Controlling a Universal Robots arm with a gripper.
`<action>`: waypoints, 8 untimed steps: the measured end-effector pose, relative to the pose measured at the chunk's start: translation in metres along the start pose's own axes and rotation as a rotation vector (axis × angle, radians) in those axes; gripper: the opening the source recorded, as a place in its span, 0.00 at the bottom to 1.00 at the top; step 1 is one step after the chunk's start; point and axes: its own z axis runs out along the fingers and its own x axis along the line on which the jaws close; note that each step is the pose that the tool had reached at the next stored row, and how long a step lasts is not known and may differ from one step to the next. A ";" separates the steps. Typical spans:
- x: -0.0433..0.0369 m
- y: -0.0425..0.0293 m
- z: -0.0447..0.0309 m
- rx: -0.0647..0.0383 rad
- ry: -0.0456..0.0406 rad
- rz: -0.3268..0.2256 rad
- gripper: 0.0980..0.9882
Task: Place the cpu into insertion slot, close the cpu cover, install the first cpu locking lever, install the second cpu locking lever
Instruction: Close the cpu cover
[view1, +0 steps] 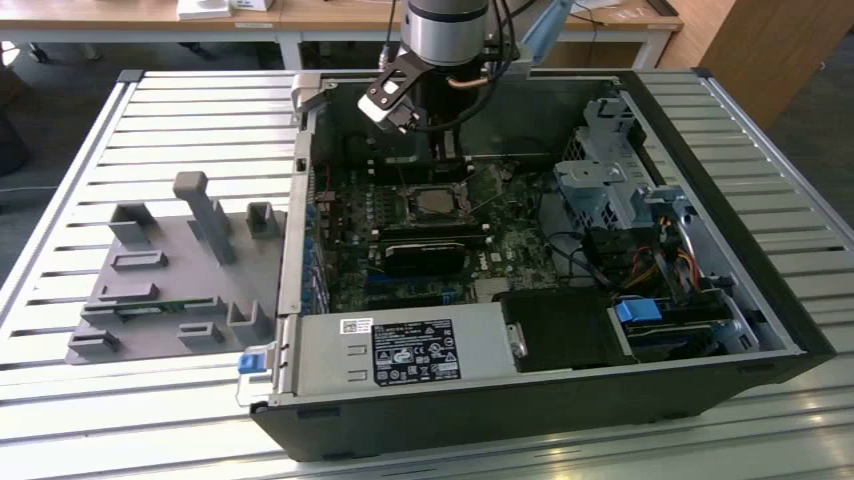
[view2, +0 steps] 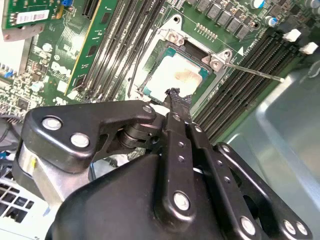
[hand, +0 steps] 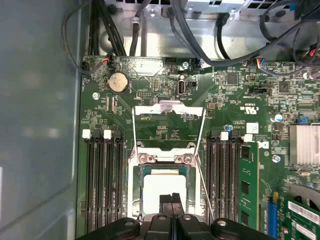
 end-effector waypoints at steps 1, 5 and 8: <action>0.0000 0.0001 -0.0023 0.000 0.0000 0.000 0.01; -0.0001 0.0003 -0.0077 0.000 -0.0012 0.000 0.01; -0.0015 0.0003 -0.0077 0.000 -0.0015 0.000 0.01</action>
